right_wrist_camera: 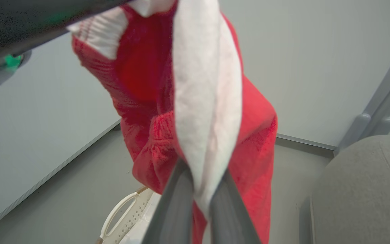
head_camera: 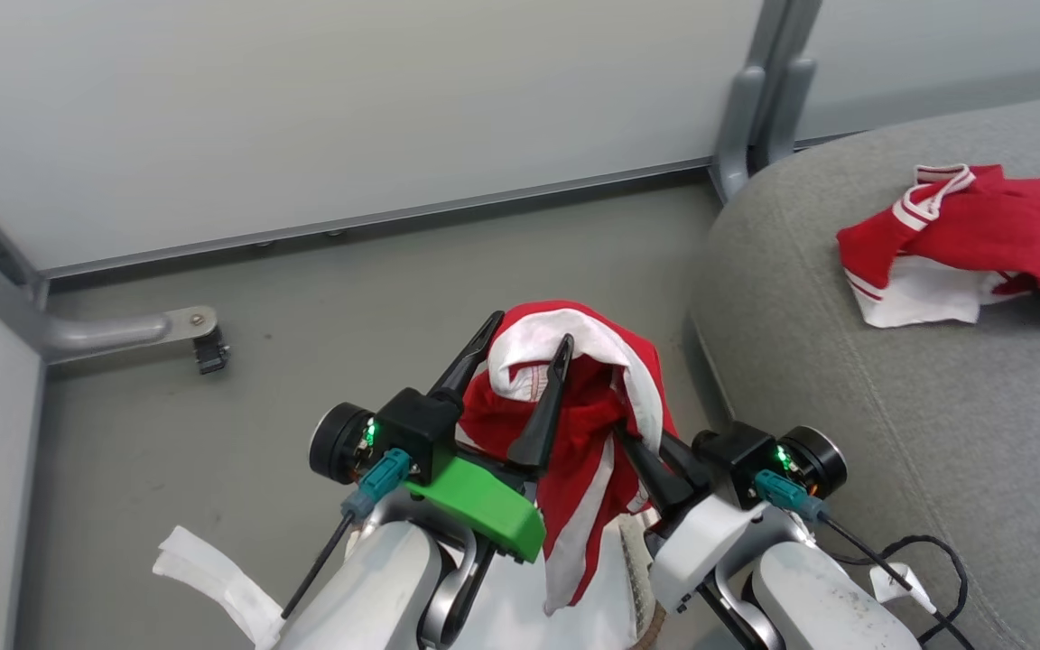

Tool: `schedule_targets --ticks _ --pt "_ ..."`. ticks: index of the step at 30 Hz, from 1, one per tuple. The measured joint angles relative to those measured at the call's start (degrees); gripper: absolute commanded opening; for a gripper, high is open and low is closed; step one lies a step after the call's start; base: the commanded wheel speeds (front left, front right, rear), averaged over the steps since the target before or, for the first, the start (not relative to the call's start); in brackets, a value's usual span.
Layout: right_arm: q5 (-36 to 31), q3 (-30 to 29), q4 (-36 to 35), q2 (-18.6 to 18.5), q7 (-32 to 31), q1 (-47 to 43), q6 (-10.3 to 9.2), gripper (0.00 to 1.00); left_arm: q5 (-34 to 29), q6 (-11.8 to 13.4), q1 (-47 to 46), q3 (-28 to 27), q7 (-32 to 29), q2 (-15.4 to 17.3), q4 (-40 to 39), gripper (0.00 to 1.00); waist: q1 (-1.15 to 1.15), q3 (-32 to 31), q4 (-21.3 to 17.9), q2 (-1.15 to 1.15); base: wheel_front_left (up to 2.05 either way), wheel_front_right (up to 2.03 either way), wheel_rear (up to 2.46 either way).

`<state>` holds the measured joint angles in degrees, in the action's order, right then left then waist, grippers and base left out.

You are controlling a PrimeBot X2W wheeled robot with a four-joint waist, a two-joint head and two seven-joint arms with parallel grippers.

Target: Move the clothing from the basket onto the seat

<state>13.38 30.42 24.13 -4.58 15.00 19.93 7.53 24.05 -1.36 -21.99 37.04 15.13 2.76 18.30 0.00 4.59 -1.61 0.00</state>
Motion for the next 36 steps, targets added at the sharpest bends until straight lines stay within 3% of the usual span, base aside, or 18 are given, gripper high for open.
schedule_targets --ticks 22,29,36 --pt "3.39 -7.10 -6.54 -0.54 0.00 -6.19 0.00 0.00 -2.27 -2.26 2.04 -3.54 0.00 -0.07 3.68 1.00 0.00 1.82 -25.14 0.00 0.00 0.00 0.00" --pt "3.39 -9.18 -7.64 -3.19 0.00 0.90 0.00 0.00 -3.35 -2.49 1.42 -3.41 0.00 -0.07 4.57 1.00 0.00 4.09 -28.13 0.00 0.00 0.00 0.00" --pt "3.38 -14.63 -9.64 -7.62 0.00 14.42 0.00 0.00 -5.73 -2.68 -1.41 -3.58 0.00 -0.08 5.99 1.00 0.00 8.60 -27.36 0.00 0.00 0.00 0.00"
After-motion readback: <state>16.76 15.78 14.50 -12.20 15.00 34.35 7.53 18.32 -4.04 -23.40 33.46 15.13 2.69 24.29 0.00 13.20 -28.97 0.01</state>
